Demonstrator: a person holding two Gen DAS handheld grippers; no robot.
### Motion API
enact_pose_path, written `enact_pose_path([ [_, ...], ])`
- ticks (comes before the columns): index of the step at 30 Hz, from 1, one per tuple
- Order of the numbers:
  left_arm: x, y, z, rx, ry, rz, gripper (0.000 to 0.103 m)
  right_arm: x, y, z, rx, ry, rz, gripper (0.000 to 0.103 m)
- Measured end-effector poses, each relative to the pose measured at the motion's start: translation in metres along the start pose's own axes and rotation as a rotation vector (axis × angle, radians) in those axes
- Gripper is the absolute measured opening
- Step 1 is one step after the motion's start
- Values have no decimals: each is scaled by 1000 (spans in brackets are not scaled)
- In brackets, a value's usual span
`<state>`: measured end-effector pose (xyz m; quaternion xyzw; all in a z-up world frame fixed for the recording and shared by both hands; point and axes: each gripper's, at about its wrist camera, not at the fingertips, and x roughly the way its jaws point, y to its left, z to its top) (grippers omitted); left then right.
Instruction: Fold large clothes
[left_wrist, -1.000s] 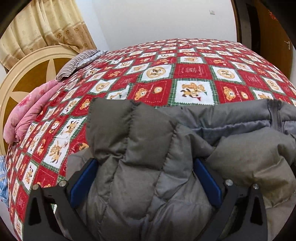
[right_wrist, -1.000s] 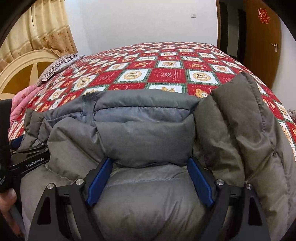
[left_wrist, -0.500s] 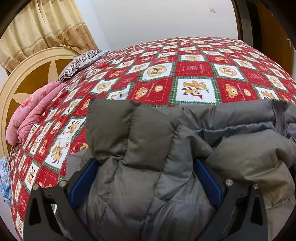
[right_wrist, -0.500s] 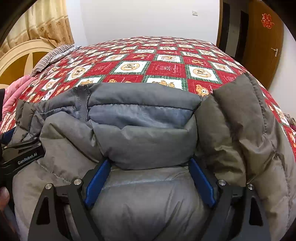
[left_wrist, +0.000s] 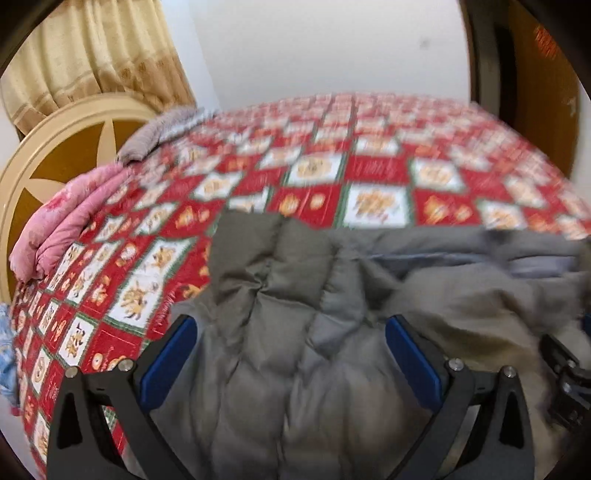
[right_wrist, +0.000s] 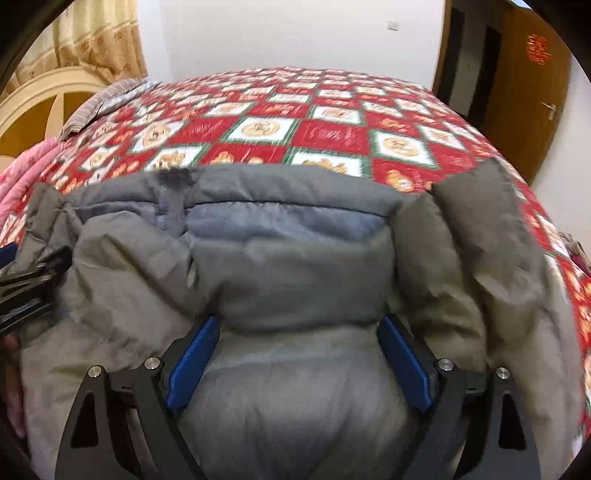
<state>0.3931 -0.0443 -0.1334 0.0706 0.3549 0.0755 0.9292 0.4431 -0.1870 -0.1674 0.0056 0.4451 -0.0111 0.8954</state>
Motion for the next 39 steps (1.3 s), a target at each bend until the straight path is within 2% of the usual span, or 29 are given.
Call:
enact_pose_path([
  [2, -13, -5, -8, 22, -42, 3, 103, -32, 5, -7, 33, -89, 11, 89],
  [4, -3, -14, -15, 49, -16, 10, 103, -46, 19, -13, 2, -118, 40, 89],
  [6, 18, -20, -22, 70, 41, 38, 103, -46, 38, -20, -46, -101, 66, 89],
  [9, 30, -14, -21, 31, 61, 2, 103, -34, 45, -27, -80, -99, 24, 89],
  [12, 40, -10, -19, 6, 82, -20, 103, -21, 38, -30, -60, -89, 28, 93],
  [16, 36, -17, -23, 20, 74, 0, 103, -11, 43, -30, -67, -63, 12, 95],
  [22, 32, -13, -21, 19, 88, -14, 103, -6, 42, -32, -67, -48, 14, 97],
  [24, 19, -5, -19, 12, 87, -12, 103, -4, 43, -31, -75, -44, 7, 98],
  [28, -24, 26, -17, 2, -7, 8, 103, -6, 42, -31, -77, -32, 7, 98],
  [30, -42, 55, -21, -15, -35, 39, 103, -11, 42, -29, -81, -24, 15, 98],
  [31, -45, 68, -24, -26, -28, 41, 103, -19, 39, -27, -70, -29, 17, 98],
  [33, -40, 90, -35, -43, 22, 52, 103, -46, 36, -20, -9, -100, 41, 98],
  [35, -26, 110, -50, -102, 94, 6, 103, -62, 39, -8, 7, -149, 39, 98],
  [37, -13, 119, -61, -142, 149, -38, 103, -63, 48, 10, 11, -153, 45, 98],
  [39, -2, 120, -66, -161, 163, -64, 103, -43, 60, 24, -12, -129, -12, 98],
])
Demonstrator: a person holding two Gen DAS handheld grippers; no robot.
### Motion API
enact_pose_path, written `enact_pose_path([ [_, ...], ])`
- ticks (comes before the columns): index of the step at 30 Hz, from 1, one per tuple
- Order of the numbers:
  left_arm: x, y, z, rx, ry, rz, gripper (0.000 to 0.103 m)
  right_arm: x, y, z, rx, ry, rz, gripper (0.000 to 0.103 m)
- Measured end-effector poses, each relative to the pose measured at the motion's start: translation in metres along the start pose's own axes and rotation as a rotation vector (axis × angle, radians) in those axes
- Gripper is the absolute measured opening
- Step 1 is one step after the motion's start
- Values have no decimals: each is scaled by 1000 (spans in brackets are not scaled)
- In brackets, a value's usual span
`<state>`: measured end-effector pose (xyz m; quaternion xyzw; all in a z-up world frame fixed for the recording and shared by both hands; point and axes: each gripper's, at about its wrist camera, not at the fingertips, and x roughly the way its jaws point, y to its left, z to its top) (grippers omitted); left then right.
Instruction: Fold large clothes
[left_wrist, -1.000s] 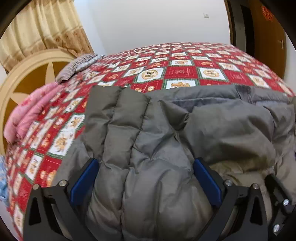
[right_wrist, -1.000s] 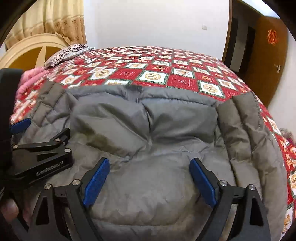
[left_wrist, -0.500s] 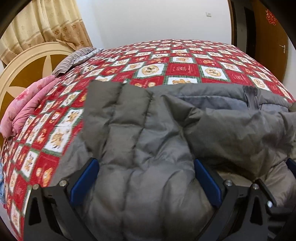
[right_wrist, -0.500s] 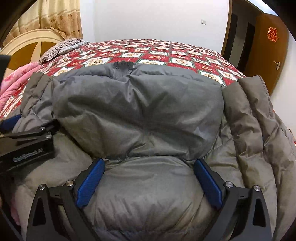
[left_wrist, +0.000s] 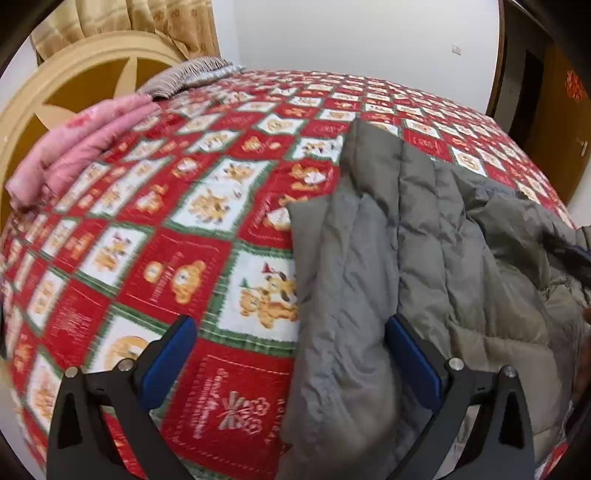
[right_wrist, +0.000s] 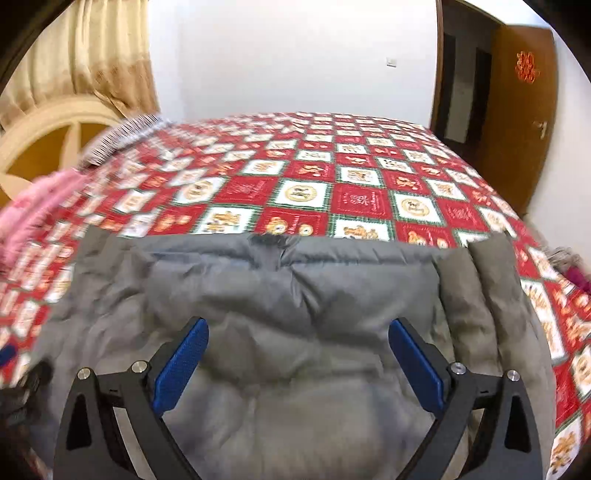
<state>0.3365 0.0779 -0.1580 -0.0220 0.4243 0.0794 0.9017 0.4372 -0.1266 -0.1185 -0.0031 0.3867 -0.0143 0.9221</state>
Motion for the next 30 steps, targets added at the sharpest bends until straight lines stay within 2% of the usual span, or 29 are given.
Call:
enact_pose_path([
  [5, 22, 2, -8, -12, 51, -25, 103, 60, 19, -5, -67, 153, -57, 98],
  [9, 32, 0, -15, -19, 75, -96, 103, 74, 13, -12, -49, 161, -55, 101],
  [12, 34, -2, -14, -10, 81, -112, 103, 77, 14, -13, -57, 180, -61, 101],
  [13, 33, -2, -14, -3, 78, -121, 102, 76, 14, -12, -57, 182, -58, 101],
  [15, 29, -3, -16, 11, 63, -151, 94, 64, 10, -10, -58, 181, -58, 101],
  [17, 24, -5, -19, 28, 50, -166, 86, 31, 2, -11, -30, 118, -35, 101],
  [21, 24, -8, -19, 35, 47, -165, 85, -21, -6, -34, -25, 51, -16, 101],
  [24, 24, -11, -19, 52, 45, -161, 85, -16, -4, -62, -36, 111, -16, 101],
  [30, 24, -9, -20, 49, 56, -182, 84, -6, 10, -88, -93, 64, -84, 101],
])
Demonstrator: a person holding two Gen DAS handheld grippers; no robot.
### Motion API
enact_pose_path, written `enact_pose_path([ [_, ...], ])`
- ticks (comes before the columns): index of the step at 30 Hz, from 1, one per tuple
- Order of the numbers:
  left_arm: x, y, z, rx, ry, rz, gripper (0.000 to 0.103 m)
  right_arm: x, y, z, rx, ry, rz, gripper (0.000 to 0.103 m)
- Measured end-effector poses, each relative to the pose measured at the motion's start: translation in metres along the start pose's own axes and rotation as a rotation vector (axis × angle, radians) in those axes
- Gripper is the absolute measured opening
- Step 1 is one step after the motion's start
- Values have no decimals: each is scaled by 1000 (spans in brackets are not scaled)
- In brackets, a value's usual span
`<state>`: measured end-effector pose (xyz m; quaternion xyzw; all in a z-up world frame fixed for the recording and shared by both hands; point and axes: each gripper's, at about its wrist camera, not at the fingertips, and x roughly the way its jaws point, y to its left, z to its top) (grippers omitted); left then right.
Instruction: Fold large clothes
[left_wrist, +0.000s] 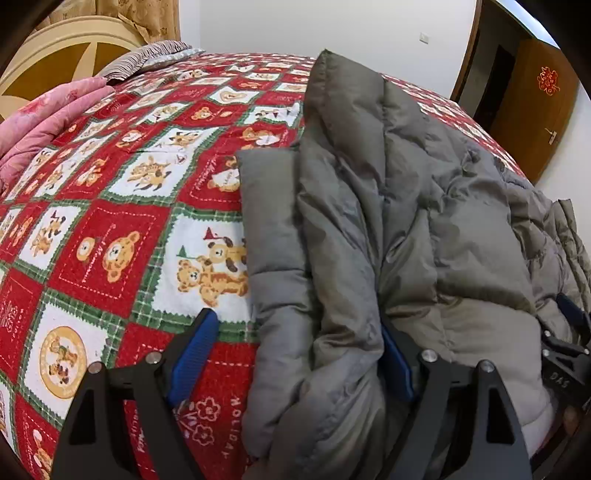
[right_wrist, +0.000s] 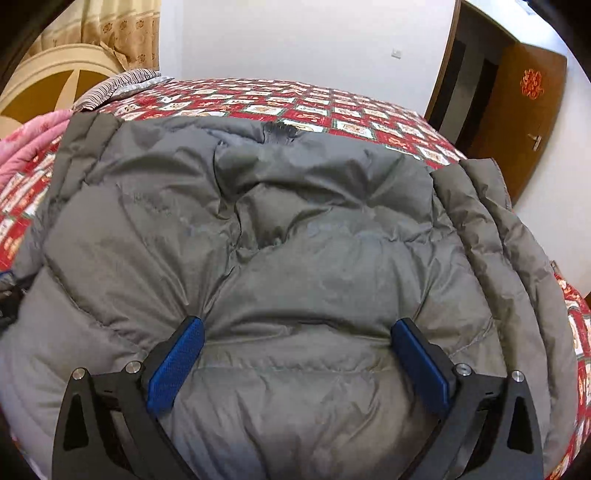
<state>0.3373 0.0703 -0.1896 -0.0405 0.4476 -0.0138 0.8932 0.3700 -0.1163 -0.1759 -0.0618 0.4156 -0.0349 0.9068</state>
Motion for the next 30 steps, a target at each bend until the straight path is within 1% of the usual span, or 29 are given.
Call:
enact_pose_path([
  [1, 0, 0, 0, 2, 0, -4, 83, 1, 0, -1, 2, -2, -3, 101],
  [3, 1, 0, 1, 5, -1, -19, 79, 3, 0, -3, 1, -5, -8, 101],
  [4, 0, 0, 1, 8, -2, -37, 72, 3, 0, -3, 3, -4, -7, 101],
  [6, -3, -1, -1, 25, -5, -50, 65, 0, 0, -4, -2, -2, -8, 101],
  [9, -6, 0, -4, 34, -12, -69, 64, -22, -5, -9, 10, 12, 23, 101],
  [11, -7, 0, -5, 29, -14, -78, 64, -46, -9, -19, 23, -11, 53, 101],
  [13, -6, -2, -5, 36, -17, -73, 63, -60, -6, -32, 5, -23, 54, 101],
  [16, -8, -4, -5, 49, -21, -73, 59, -58, 0, -51, -15, -5, 39, 101],
  [17, -9, -4, -5, 54, -19, -88, 50, -55, 1, -53, -21, -7, 35, 101],
  [18, -10, -6, -6, 62, -17, -104, 47, -51, 3, -54, -27, -8, 31, 101],
  [20, -11, -7, -7, 71, -23, -95, 47, -44, 2, -55, -14, -3, 40, 101],
  [22, -11, -6, -8, 60, -25, -100, 47, -43, 2, -56, -19, -15, 40, 101],
  [24, -11, -4, -8, 36, -21, -104, 50, -43, 2, -61, -22, -40, 39, 101],
  [26, -12, -1, -9, 8, -15, -113, 50, -44, 1, -62, -18, -47, 41, 101],
  [28, -15, -1, -10, 10, -13, -111, 50, -45, 2, -62, -19, -46, 45, 101],
  [29, -17, 1, -11, 3, -10, -112, 53, -45, 1, -63, -20, -45, 49, 101],
  [30, -21, 3, -12, -9, -13, -110, 60, -45, -1, -64, -22, -45, 55, 101],
])
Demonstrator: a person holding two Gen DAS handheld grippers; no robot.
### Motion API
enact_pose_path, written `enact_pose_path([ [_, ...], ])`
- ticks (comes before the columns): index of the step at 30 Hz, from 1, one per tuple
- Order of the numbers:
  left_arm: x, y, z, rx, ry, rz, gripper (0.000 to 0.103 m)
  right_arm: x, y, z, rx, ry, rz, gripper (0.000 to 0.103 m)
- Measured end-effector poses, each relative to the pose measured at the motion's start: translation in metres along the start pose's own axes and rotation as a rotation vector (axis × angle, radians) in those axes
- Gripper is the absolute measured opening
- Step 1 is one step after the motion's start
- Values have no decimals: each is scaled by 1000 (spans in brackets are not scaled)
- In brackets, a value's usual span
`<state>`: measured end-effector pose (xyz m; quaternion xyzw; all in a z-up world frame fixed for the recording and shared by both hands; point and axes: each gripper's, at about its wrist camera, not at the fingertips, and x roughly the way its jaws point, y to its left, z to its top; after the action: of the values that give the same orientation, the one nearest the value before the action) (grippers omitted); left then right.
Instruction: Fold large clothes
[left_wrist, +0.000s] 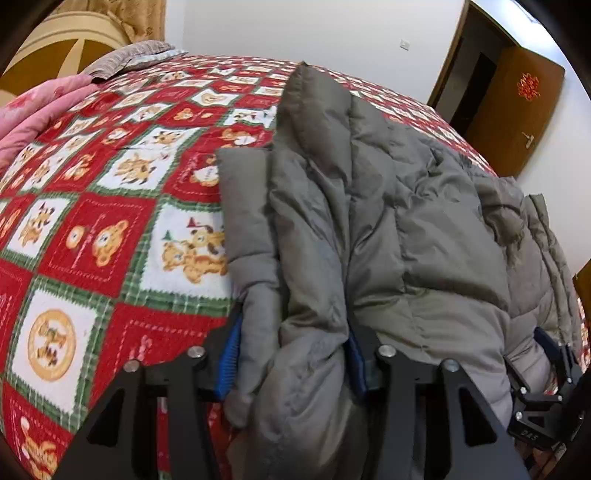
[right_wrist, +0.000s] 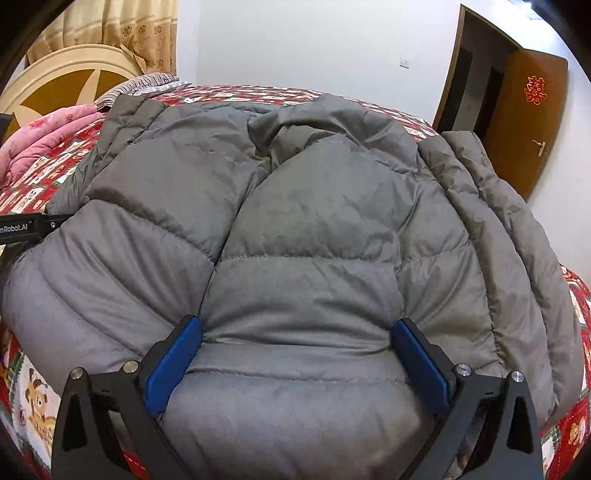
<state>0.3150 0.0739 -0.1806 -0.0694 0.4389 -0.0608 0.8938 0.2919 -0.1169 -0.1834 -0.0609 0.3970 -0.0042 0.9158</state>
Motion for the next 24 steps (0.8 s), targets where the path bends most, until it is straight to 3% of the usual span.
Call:
enact_pose_path([
  [2, -6, 4, -3, -21, -11, 44, 79, -1, -3, -2, 0, 1, 8, 101],
  [8, -6, 12, -13, -60, -17, -20, 81, -2, -5, -6, -1, -2, 6, 101],
  [12, -1, 8, -10, -29, -10, -44, 64, -8, -10, -2, 4, 17, 32, 101],
  [13, -1, 7, -9, -16, -14, -58, 55, -14, -12, 1, 12, 25, 47, 101],
  [14, 0, 7, -8, -9, -11, -95, 36, -21, -14, 5, 16, 19, 57, 101],
  [15, 0, 6, -7, -6, -9, -126, 28, -29, -16, 6, 17, 2, 55, 101],
  [16, 0, 7, -7, -5, -9, -134, 27, -36, -18, 5, 13, -22, 31, 101],
  [19, -3, 3, -9, 8, -22, -144, 19, -17, -20, -6, -6, 37, 17, 101],
  [24, -17, 2, -6, 14, -29, -148, 11, -9, -15, -7, -8, 33, 4, 101],
])
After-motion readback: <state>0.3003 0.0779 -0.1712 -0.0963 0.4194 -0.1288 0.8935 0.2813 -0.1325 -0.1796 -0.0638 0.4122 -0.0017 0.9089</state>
